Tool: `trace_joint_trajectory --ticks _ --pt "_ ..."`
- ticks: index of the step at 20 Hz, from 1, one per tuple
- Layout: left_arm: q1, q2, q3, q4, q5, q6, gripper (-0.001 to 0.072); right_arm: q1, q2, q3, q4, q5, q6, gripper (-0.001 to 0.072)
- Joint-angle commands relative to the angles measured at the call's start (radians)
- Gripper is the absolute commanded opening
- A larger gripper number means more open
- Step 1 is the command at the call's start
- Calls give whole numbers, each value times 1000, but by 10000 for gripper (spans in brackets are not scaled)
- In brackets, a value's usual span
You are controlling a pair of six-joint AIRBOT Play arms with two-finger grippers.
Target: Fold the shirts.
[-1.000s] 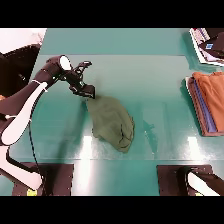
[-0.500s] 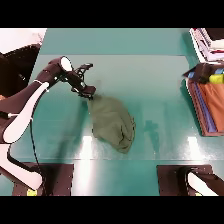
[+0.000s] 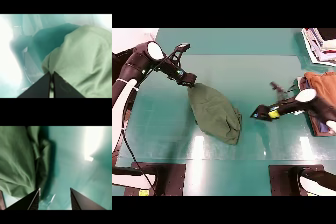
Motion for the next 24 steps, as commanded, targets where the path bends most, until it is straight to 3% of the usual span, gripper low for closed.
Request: trace_joint_trajectory --ticks 1,4,7,8,13,16,19,24 --pt "3 13 0 21 -13 -1 28 160 -146 6 104 -111 -31 438" --pt "3 13 0 21 -16 -1 29 210 -237 74 103 -103 -31 393" --pt "3 16 0 21 -30 -1 28 210 -265 118 84 -93 -55 64" --pt "3 26 0 23 -28 -1 28 201 -251 129 84 -93 -79 14" --pt "3 225 62 52 -3 -2 28 74 -35 264 -48 -25 -78 13" --pt "3 402 138 37 -1 -10 28 -20 142 407 -68 82 -77 13" --pt "3 562 198 12 0 -55 28 -69 284 544 -74 92 -77 12" --pt "3 692 253 -2 0 -97 27 -142 378 728 -79 116 -60 12"
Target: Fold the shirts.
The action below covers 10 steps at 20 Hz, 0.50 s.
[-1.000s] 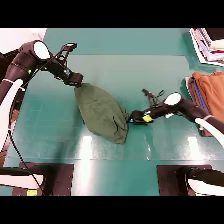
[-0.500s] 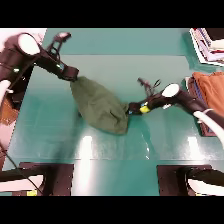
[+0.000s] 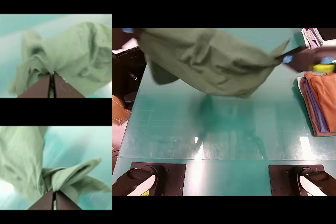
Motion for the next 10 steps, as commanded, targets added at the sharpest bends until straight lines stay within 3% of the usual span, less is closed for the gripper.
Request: trace_joint_trajectory --ticks 1,5,10 --pt "1 72 40 -18 -5 -33 27 -51 54 128 -41 36 35 12" --pt "0 13 -39 -42 -90 -35 27 -47 -34 154 -131 156 128 11" --pt "-77 -47 -447 -71 -124 -31 27 89 -190 -88 -134 221 135 12"
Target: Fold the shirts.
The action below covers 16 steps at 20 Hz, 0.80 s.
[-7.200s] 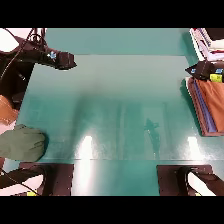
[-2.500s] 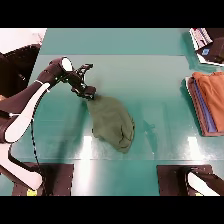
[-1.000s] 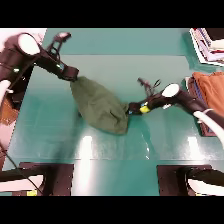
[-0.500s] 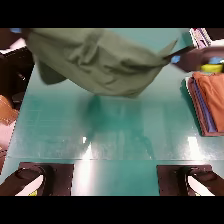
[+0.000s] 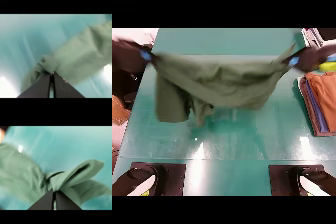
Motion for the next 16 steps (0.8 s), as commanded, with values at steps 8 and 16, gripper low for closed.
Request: trace_joint_trajectory --ticks 8,16 --pt "-127 -27 -648 61 317 26 28 107 -266 -339 -13 -224 -4 50" --pt "-127 -27 -632 71 349 19 29 -54 -169 -365 -37 -123 -45 449"
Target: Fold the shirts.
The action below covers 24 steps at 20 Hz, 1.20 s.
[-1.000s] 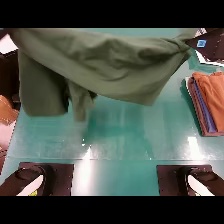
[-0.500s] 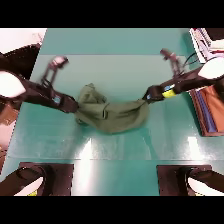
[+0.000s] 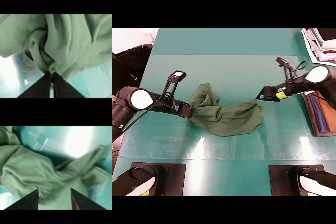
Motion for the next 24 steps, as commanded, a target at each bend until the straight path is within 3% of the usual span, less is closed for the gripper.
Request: trace_joint_trajectory --ticks 1,9,11,13,14,19,24 --pt "-1 0 -5 3 35 -8 29 -38 27 -45 -33 30 -15 448" --pt "-1 0 -5 -3 34 -8 29 44 -129 -142 -11 -104 -52 447" --pt "-1 0 -5 -3 34 -8 29 64 -139 -142 -21 -169 -52 400" --pt "-1 0 -4 -2 31 -8 29 62 -127 -142 -23 -196 -52 72" --pt "-1 0 -4 -2 30 -8 28 53 -113 -142 -23 -202 -53 14" --pt "-1 58 177 137 -78 -102 27 -43 136 -94 -22 -160 -53 13" --pt "-1 140 567 161 -212 -112 27 -134 383 177 -21 8 -51 12"
